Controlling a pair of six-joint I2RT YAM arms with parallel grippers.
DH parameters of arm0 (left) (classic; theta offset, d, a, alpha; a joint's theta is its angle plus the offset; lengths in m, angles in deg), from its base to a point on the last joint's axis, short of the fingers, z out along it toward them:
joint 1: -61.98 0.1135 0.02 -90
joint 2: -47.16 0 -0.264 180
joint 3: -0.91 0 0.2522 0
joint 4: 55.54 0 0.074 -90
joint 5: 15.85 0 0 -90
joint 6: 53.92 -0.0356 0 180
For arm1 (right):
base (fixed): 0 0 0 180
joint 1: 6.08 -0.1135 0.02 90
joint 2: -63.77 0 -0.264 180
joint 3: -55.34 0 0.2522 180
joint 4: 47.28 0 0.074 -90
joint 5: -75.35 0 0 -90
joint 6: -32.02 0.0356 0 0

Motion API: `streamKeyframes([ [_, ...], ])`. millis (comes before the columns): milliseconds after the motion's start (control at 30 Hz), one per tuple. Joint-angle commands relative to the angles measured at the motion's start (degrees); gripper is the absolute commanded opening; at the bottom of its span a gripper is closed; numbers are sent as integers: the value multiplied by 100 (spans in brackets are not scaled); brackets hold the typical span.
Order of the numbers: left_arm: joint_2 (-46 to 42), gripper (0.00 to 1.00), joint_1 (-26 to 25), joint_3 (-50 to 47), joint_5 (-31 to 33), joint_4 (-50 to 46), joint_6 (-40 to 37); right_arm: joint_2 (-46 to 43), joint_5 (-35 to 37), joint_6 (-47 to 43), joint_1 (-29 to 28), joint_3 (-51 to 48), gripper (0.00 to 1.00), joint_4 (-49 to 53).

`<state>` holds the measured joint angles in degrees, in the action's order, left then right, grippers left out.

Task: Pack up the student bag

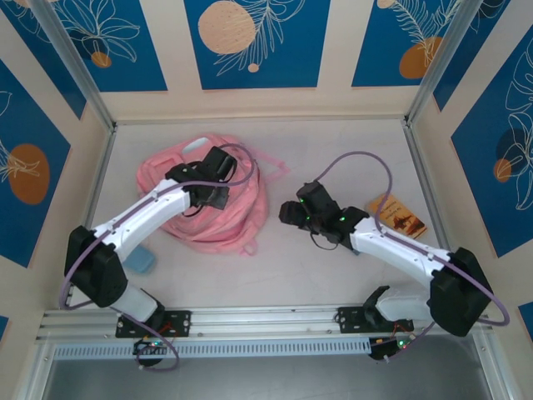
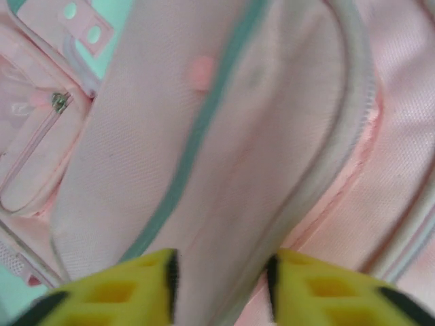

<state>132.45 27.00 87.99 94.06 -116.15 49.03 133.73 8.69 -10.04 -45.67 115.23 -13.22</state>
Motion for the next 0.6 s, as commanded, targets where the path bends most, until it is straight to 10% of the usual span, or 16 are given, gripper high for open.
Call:
streamKeyframes([
  [0, -584, 69, 97, -342, 39, 354, 544, -268, 846, -863, 485, 54, 80, 523],
  [567, -1780, 99, 119, -1776, -412, 1643, 1746, 2068, -6, -1188, 4299, 2149, 94, 2247],
])
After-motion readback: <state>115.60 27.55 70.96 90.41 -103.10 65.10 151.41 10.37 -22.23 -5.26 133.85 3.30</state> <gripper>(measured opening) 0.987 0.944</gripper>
